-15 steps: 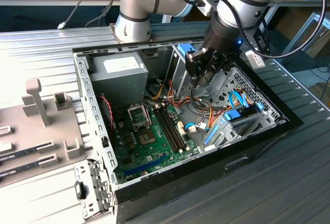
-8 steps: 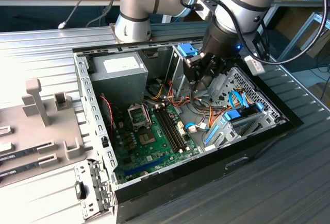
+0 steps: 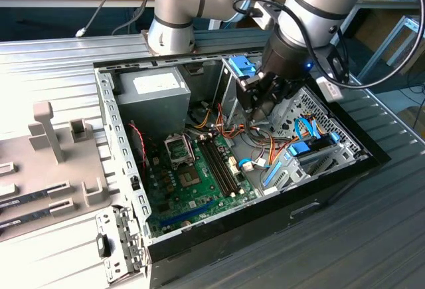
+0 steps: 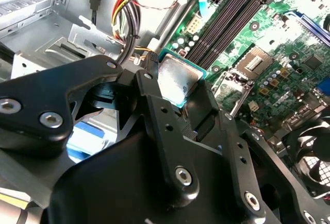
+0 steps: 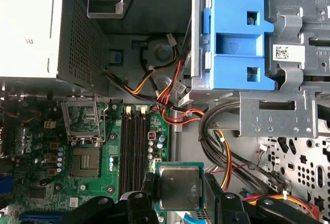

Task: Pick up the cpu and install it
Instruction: 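Pick up the cpu and move it towards the insertion slot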

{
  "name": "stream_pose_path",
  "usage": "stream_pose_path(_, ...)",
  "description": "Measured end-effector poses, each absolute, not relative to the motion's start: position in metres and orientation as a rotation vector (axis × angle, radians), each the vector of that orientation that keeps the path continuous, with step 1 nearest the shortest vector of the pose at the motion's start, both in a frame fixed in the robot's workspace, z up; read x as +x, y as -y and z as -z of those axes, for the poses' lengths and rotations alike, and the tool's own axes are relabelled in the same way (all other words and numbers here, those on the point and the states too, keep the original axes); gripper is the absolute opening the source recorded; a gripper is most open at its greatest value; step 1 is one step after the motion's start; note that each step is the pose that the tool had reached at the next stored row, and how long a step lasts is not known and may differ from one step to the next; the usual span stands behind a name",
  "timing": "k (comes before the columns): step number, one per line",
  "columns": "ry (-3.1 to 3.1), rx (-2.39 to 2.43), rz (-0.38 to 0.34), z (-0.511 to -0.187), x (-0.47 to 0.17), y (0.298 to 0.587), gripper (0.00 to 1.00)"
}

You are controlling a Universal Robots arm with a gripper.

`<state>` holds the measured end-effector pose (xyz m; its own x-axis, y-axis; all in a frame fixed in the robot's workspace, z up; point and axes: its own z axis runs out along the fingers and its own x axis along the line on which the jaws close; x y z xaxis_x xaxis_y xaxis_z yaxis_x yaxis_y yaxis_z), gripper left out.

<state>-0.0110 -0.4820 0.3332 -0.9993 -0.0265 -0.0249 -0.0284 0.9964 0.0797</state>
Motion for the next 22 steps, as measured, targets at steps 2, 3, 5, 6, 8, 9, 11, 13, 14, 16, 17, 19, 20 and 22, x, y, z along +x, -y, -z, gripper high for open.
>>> stream_pose_path(2,-3.115,-0.043,-0.125,-0.333,-0.011,0.484,0.47)
stream_pose_path(3,-3.115,-0.043,-0.125,-0.333,-0.011,0.485,0.47)
stream_pose_path(5,-3.115,-0.043,-0.125,-0.332,-0.011,0.487,0.47)
stream_pose_path(6,-3.115,-0.043,-0.125,-0.332,-0.011,0.488,0.47)
stream_pose_path(8,-3.115,-0.043,-0.125,-0.332,-0.012,0.490,0.47)
stream_pose_path(9,-3.115,-0.043,-0.125,-0.332,-0.012,0.491,0.47)
stream_pose_path(11,-3.115,-0.043,-0.125,-0.332,-0.012,0.492,0.47)
stream_pose_path(13,-3.115,-0.043,-0.125,-0.331,-0.012,0.494,0.47)
stream_pose_path(14,-3.115,-0.043,-0.125,-0.331,-0.012,0.496,0.47)
stream_pose_path(16,-3.115,-0.043,-0.125,-0.331,-0.012,0.497,0.47)
stream_pose_path(17,-3.115,-0.043,-0.125,-0.331,-0.012,0.498,0.47)
stream_pose_path(19,-3.115,-0.043,-0.125,-0.330,-0.012,0.500,0.47)
stream_pose_path(20,-3.115,-0.043,-0.125,-0.330,-0.012,0.501,0.47)
stream_pose_path(22,-3.115,-0.043,-0.125,-0.330,-0.012,0.504,0.47)
